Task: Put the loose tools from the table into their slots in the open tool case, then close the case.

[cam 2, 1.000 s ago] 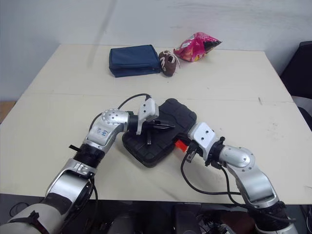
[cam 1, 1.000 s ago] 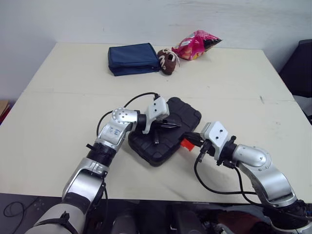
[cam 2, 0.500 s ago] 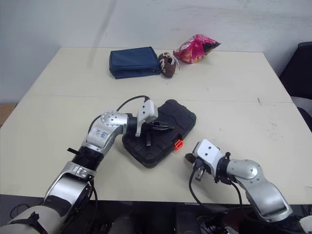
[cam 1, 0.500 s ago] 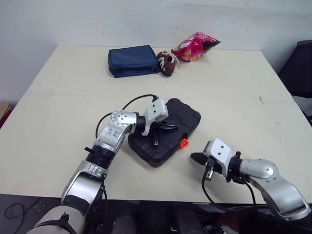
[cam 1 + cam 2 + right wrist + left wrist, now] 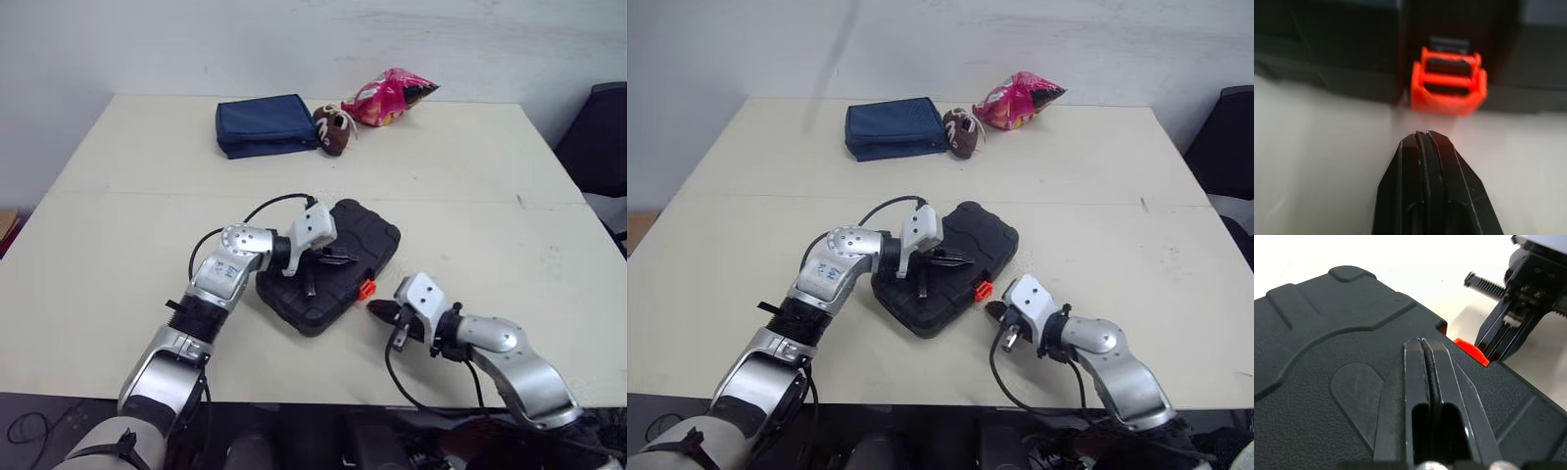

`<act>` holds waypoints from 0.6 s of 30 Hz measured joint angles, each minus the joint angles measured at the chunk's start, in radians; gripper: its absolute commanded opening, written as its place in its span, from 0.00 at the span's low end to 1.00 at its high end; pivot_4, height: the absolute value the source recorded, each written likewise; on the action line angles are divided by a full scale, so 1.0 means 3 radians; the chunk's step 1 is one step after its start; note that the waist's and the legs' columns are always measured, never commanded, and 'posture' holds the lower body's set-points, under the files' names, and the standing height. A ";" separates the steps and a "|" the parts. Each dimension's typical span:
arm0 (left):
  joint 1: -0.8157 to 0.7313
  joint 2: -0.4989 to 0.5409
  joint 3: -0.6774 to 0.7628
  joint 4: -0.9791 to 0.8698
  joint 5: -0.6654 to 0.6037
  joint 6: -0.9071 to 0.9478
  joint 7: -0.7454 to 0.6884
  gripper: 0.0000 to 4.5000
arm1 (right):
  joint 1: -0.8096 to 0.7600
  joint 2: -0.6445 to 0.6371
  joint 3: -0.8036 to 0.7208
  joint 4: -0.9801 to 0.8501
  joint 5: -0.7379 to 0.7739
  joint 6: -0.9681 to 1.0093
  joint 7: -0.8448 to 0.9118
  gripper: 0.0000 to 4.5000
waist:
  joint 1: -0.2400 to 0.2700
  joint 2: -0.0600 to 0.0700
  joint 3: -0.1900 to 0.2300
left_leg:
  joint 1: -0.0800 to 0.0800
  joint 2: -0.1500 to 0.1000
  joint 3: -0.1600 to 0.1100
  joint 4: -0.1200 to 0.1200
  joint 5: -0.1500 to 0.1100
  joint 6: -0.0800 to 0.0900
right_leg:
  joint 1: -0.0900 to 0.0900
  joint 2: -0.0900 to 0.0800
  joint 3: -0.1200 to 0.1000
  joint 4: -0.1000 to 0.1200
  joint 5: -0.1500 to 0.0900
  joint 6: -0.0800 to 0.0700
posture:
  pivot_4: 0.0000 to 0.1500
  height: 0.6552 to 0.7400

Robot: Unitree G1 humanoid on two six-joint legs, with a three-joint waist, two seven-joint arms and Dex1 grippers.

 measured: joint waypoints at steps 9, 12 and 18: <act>0.0012 0.0021 -0.0050 0.0023 0.0093 -0.0005 0.0014 0.01 | -0.0026 0.0192 0.0065 0.0227 -0.0034 -0.0237 0.0031 0.00 | -0.0014 -0.0011 -0.0009 | 0.0052 -0.0001 0.0001 -0.0027 -0.0001 -0.0001 | 0.0048 -0.0003 0.0002 -0.0014 -0.0001 -0.0002 | 1.00 1.00; 0.0015 0.0044 -0.0051 0.0010 0.0097 -0.0006 -0.0006 0.01 | -0.0025 0.0237 0.0064 0.0297 -0.0037 -0.0352 0.0041 0.00 | -0.0027 -0.0014 -0.0011 | 0.0056 -0.0004 0.0003 -0.0041 0.0000 -0.0003 | 0.0047 -0.0003 0.0004 -0.0016 -0.0001 -0.0002 | 1.00 1.00; 0.0048 0.0041 -0.0053 -0.0038 0.0097 -0.0002 -0.0042 0.01 | -0.0062 0.0220 0.0020 0.0315 -0.0047 -0.0525 0.0098 0.00 | -0.0043 -0.0014 -0.0011 | 0.0056 -0.0002 0.0003 -0.0045 0.0002 -0.0007 | 0.0044 -0.0003 0.0004 -0.0015 -0.0002 -0.0004 | 1.00 1.00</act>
